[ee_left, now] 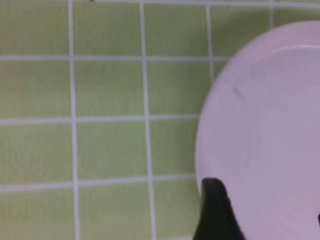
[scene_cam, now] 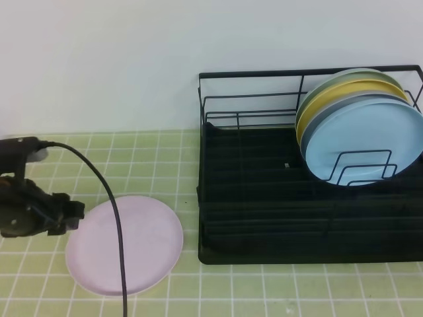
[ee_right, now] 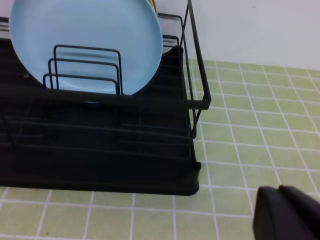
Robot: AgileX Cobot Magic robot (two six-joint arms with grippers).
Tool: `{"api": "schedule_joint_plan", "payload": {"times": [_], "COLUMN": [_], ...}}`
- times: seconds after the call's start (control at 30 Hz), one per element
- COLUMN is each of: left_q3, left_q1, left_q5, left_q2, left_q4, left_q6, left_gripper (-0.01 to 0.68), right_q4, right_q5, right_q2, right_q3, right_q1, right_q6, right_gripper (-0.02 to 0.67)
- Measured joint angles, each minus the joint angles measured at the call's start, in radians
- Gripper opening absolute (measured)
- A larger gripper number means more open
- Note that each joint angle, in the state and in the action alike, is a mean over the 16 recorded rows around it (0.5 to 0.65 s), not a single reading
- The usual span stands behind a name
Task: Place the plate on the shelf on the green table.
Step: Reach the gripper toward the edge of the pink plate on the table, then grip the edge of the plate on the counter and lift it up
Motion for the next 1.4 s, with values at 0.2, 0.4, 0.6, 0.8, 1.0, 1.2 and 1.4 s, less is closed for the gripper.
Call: {"api": "schedule_joint_plan", "payload": {"times": [0.2,0.4,0.6,0.8,1.0,1.2,1.4], "left_q3": [-0.047,-0.071,-0.074,-0.075,-0.076,-0.076,-0.076], "left_q1": [0.0,0.0,0.0,0.0,0.0,0.0,0.0], "left_q5": [-0.034,-0.047,-0.051,-0.051,-0.051,-0.051,-0.051], "left_q2": [0.144,0.248,0.303,0.32,0.323,0.323,0.327], "left_q4": [0.007,0.011,0.009,0.005,0.002,-0.012,-0.027], "left_q6": [0.02,0.029,0.027,0.026,0.025,0.028,0.041], "left_gripper": [0.392,0.361,0.295,0.214,0.147,0.103,0.081], "right_q4": [0.0,0.0,0.0,0.0,0.0,0.0,0.0], "right_q5": [-0.001,-0.001,-0.001,-0.001,-0.001,-0.001,-0.001], "right_q2": [0.0,0.0,0.0,0.0,0.0,0.0,0.0], "right_q3": [0.0,0.0,0.0,0.0,0.0,0.0,0.0], "right_q1": [0.0,0.0,0.0,0.0,0.0,0.0,0.0], "right_q6": [0.0,0.0,0.0,0.0,0.0,0.0,0.0], "right_gripper": [0.007,0.007,0.007,0.006,0.003,-0.001,-0.003]}}
